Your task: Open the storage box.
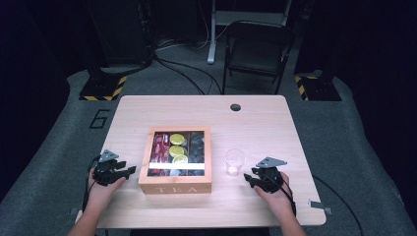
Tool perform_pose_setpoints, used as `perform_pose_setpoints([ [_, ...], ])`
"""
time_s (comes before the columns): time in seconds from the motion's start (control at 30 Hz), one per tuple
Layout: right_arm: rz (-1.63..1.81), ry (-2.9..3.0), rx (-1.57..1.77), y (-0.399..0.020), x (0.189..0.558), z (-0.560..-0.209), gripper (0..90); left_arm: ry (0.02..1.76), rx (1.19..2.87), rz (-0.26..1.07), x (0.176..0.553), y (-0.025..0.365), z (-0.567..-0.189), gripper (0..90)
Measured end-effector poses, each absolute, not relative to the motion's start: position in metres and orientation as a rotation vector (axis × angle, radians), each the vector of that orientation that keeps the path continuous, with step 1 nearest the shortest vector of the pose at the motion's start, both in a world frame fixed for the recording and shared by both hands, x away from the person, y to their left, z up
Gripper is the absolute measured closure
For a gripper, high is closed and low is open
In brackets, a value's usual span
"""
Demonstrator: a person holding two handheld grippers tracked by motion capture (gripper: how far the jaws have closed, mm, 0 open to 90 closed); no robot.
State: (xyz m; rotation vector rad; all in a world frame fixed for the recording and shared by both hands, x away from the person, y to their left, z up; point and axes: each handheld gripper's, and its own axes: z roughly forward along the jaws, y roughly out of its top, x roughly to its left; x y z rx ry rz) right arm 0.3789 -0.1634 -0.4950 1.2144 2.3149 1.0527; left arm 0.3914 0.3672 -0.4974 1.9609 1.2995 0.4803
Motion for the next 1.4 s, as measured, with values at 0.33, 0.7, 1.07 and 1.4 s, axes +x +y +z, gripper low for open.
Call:
perform_pose_setpoints([
  [0.33,1.073,2.322,1.179,-0.161,0.375,-0.487,60.2,1.290,1.944,0.471,0.389,0.370,-0.491,50.6],
  [0.7,1.119,2.346,1.116,-0.153,0.371,-0.469,63.6,1.255,1.921,0.495,0.382,0.373,-0.481,57.0],
  [1.07,1.191,2.360,1.005,-0.137,0.359,-0.426,58.6,1.240,1.913,0.487,0.380,0.376,-0.476,61.5],
  [1.4,1.246,2.369,0.917,-0.106,0.354,-0.407,59.3,1.243,1.910,0.484,0.380,0.378,-0.476,61.5],
])
